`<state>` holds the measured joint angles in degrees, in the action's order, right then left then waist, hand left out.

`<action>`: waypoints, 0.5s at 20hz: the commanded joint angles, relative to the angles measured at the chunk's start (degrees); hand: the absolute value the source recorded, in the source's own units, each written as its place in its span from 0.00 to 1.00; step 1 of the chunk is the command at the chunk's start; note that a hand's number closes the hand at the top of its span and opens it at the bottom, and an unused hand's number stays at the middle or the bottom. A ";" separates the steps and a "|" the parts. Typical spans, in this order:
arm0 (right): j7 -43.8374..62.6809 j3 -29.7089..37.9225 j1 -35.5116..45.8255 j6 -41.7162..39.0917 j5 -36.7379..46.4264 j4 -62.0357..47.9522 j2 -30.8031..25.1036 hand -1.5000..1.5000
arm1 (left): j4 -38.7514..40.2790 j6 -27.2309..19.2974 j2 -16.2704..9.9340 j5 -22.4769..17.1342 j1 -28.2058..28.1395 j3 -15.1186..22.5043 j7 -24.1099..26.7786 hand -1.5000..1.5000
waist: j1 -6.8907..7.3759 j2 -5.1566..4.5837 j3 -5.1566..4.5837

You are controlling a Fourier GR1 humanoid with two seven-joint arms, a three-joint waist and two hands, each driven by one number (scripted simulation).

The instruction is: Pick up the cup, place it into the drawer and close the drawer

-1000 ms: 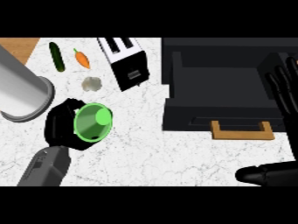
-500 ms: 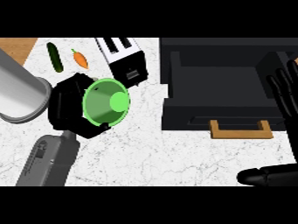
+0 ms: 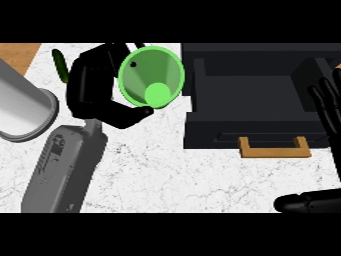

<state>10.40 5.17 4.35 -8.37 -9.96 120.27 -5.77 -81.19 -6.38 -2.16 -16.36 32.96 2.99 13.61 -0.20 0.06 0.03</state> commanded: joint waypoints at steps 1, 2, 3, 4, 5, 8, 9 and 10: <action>1.29 -0.30 0.63 0.68 0.95 0.86 -0.21 0.00 | 2.22 -3.81 0.51 1.66 9.13 -1.09 -5.18 1.00 | -0.24 -0.05 -0.02; 0.77 1.10 0.14 -0.27 -1.27 0.09 -0.50 0.00 | 5.65 -4.10 1.34 3.43 9.93 -0.73 -2.44 1.00 | -0.34 -0.10 -0.02; 0.11 1.96 -2.97 -1.99 -2.53 2.38 -1.33 0.00 | 3.63 -7.38 2.07 4.95 10.56 1.01 -5.94 1.00 | -0.43 -0.01 0.00; 0.54 0.33 -0.58 0.22 -0.74 1.26 0.33 0.00 | 5.07 -5.40 2.09 4.80 8.50 2.48 -2.68 1.00 | -0.21 -0.06 -0.02; -1.48 0.27 1.24 -0.51 0.69 -3.12 -0.20 0.00 | 4.01 -6.12 2.11 4.76 10.88 2.00 -5.41 1.00 | -0.05 -0.08 -0.01; -2.51 1.32 -0.88 -1.19 -0.77 -2.97 -0.02 0.00 | 11.40 -8.69 2.14 4.22 17.11 1.86 -4.57 1.00 | -0.52 -0.14 0.00; 1.05 3.67 2.48 -0.77 -3.03 -2.16 -2.02 0.00 | 13.94 -4.58 1.43 3.97 18.01 -1.37 -4.19 1.00 | -0.41 -0.16 -0.02; -0.86 0.83 -0.74 -0.18 -0.39 0.23 0.14 0.00 | 17.75 -4.48 2.14 3.14 19.72 -1.51 -2.56 1.00 | -0.69 -0.19 -0.02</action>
<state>9.97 6.27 4.71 -8.78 -10.78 119.09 -6.08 -70.77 -11.56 -0.40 -12.73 47.16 3.11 10.28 -0.58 -0.06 0.02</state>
